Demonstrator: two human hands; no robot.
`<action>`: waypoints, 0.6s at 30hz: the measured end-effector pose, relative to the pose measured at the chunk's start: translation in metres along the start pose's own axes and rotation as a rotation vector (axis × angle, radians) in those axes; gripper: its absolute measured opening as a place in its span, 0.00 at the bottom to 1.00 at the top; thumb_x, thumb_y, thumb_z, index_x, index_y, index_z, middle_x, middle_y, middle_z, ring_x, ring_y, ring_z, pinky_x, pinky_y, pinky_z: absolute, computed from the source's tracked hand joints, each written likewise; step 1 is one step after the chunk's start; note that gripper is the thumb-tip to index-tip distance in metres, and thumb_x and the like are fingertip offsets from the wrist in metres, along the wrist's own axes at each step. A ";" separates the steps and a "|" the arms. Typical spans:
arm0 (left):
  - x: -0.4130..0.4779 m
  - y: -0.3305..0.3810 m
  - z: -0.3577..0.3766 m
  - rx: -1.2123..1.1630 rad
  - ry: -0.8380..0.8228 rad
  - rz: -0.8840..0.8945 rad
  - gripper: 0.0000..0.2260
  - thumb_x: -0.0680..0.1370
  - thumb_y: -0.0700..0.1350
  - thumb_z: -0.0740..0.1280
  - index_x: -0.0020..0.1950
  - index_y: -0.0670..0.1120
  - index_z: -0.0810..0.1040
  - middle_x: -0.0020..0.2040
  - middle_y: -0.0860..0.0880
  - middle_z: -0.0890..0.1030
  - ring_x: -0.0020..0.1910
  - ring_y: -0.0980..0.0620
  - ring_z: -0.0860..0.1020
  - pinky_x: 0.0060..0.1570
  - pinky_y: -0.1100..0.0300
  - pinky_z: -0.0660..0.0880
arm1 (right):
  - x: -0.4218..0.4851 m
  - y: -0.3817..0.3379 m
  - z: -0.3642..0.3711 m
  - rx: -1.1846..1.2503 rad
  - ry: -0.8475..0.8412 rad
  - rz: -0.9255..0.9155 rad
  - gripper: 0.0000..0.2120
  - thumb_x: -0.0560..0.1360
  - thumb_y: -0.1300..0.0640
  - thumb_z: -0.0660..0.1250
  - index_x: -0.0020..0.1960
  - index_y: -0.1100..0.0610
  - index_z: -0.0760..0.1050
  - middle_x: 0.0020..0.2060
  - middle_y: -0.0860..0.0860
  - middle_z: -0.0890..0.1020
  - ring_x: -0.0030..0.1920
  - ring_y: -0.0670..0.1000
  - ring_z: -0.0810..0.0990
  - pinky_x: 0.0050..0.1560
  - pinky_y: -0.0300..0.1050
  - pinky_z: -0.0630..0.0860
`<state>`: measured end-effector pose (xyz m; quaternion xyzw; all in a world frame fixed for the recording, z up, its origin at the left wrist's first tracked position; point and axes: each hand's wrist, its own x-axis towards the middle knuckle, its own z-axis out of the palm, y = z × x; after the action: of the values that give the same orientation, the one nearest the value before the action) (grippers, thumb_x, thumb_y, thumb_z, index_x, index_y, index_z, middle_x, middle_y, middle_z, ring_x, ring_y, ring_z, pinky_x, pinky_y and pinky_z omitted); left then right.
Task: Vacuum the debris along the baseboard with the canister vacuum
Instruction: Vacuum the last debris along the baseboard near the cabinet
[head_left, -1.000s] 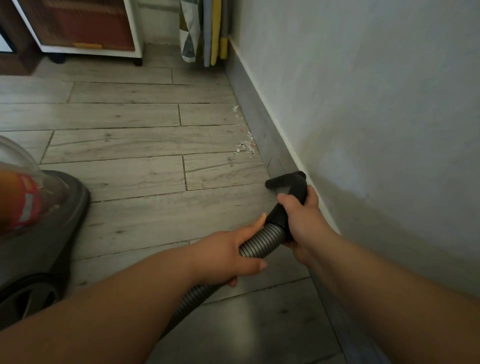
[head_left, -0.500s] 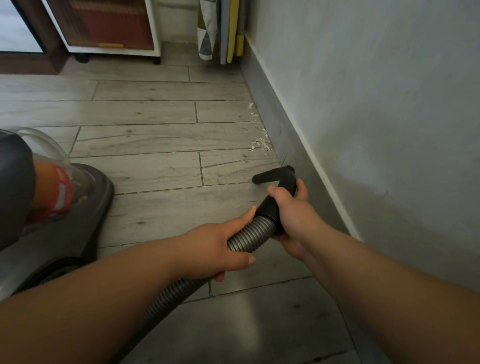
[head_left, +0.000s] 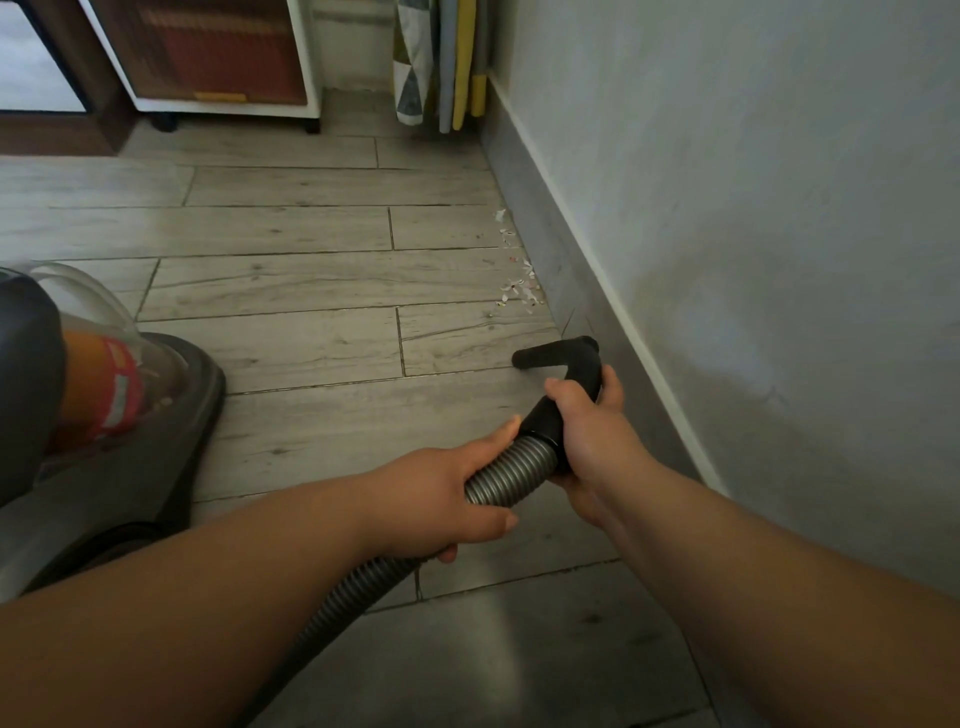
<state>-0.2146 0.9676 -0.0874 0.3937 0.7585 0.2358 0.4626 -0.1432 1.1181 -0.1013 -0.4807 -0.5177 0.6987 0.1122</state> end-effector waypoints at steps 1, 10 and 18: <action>0.002 0.000 0.001 -0.001 -0.001 0.001 0.40 0.76 0.54 0.68 0.73 0.70 0.40 0.40 0.54 0.77 0.31 0.59 0.79 0.37 0.67 0.78 | 0.001 0.001 -0.001 -0.008 0.008 -0.005 0.34 0.78 0.52 0.65 0.76 0.35 0.51 0.54 0.53 0.76 0.46 0.55 0.80 0.37 0.49 0.80; -0.014 -0.007 -0.008 -0.019 0.045 -0.038 0.40 0.76 0.54 0.68 0.72 0.71 0.40 0.42 0.53 0.78 0.32 0.58 0.80 0.37 0.65 0.79 | 0.002 -0.003 0.017 -0.004 -0.099 -0.004 0.34 0.78 0.52 0.65 0.76 0.36 0.50 0.53 0.52 0.76 0.46 0.55 0.81 0.37 0.49 0.80; -0.023 -0.016 -0.020 0.013 0.043 -0.063 0.40 0.76 0.53 0.68 0.72 0.71 0.39 0.38 0.53 0.78 0.30 0.60 0.79 0.36 0.67 0.78 | 0.002 0.002 0.036 0.011 -0.101 0.006 0.32 0.78 0.53 0.65 0.76 0.37 0.53 0.51 0.53 0.76 0.44 0.54 0.80 0.36 0.48 0.80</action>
<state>-0.2326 0.9394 -0.0773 0.3676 0.7819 0.2246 0.4506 -0.1722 1.0963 -0.1036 -0.4457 -0.5173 0.7255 0.0864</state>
